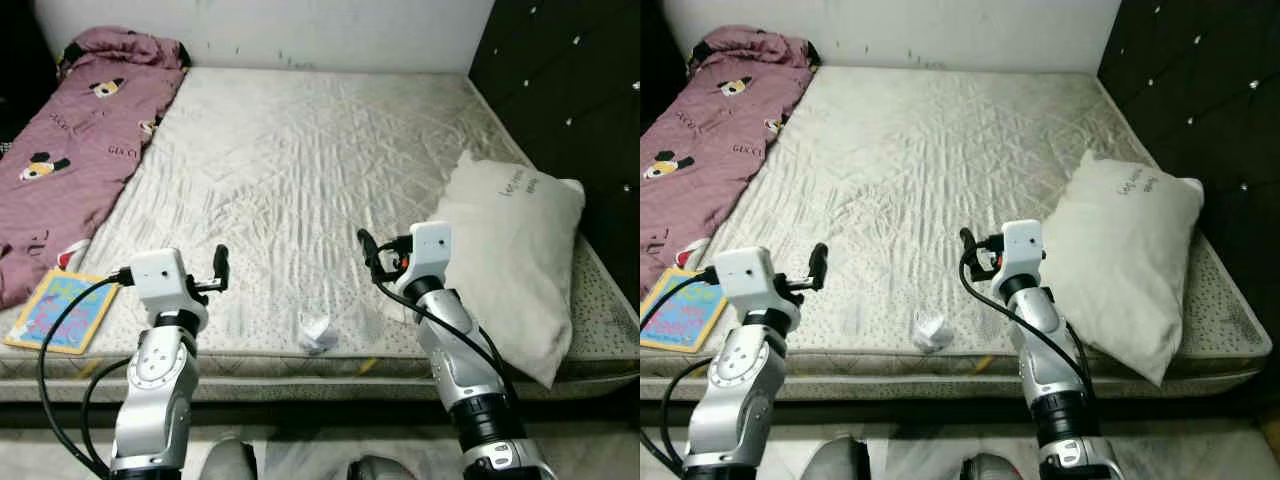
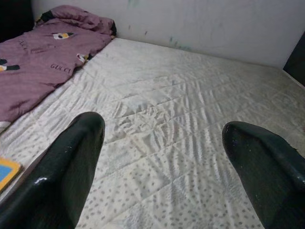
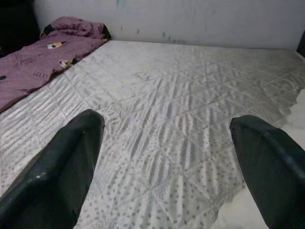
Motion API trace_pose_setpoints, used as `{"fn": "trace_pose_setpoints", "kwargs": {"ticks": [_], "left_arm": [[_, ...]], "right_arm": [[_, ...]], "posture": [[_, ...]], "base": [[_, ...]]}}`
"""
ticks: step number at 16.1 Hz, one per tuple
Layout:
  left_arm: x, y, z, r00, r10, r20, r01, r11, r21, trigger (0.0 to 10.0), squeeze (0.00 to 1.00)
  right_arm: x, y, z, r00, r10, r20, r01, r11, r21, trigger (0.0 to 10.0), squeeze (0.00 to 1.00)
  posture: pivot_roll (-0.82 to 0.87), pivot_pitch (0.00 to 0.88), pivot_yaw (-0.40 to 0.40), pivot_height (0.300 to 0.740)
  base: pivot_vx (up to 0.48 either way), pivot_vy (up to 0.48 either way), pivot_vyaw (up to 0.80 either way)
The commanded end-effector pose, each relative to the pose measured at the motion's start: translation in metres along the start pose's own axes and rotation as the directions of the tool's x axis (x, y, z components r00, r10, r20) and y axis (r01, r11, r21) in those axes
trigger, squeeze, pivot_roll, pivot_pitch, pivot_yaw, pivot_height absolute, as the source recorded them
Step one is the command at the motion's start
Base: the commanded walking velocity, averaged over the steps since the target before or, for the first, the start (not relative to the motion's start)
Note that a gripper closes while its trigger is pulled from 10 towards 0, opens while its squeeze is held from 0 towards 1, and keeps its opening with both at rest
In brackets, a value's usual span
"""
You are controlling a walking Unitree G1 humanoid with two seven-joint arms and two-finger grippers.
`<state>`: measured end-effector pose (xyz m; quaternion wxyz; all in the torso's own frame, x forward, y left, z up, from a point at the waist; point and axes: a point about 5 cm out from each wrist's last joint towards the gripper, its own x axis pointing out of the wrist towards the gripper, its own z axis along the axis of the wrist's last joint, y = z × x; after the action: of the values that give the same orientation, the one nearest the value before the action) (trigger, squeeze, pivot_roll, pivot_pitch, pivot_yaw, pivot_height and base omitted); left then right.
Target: Clean up the room
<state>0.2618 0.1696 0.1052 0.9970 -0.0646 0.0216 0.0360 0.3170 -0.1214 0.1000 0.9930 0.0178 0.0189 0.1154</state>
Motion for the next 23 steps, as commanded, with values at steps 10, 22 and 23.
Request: {"fn": "trace_pose_setpoints", "kwargs": {"ticks": [10, 22, 23], "left_arm": [[0.000, 0.004, 0.001, 0.999, 0.054, 0.004, -0.054, 0.999, 0.003, 10.0, 0.00], [0.004, 0.004, 0.002, 0.999, 0.047, 0.000, -0.047, 0.999, -0.016, 10.0, 0.00], [0.004, 0.004, 0.002, 0.999, 0.047, 0.000, -0.047, 0.999, -0.017, 10.0, 0.00]], "right_arm": [[0.002, 0.004, -0.001, 1.000, 0.022, -0.007, -0.023, 1.000, -0.017, 10.0, 0.00], [0.004, 0.011, 0.000, 0.997, 0.074, -0.007, -0.074, 0.997, -0.021, 10.0, 0.00], [0.004, 0.011, 0.000, 0.997, 0.076, -0.007, -0.076, 0.997, -0.021, 10.0, 0.00]], "posture": [[-0.05, 0.021, -0.030, 0.603], [-0.05, 0.045, -0.028, 0.603], [-0.05, 0.046, -0.029, 0.603]], "base": [[0.000, 0.000, 0.00], [0.000, 0.000, 0.33], [0.000, 0.000, 0.00]]}}
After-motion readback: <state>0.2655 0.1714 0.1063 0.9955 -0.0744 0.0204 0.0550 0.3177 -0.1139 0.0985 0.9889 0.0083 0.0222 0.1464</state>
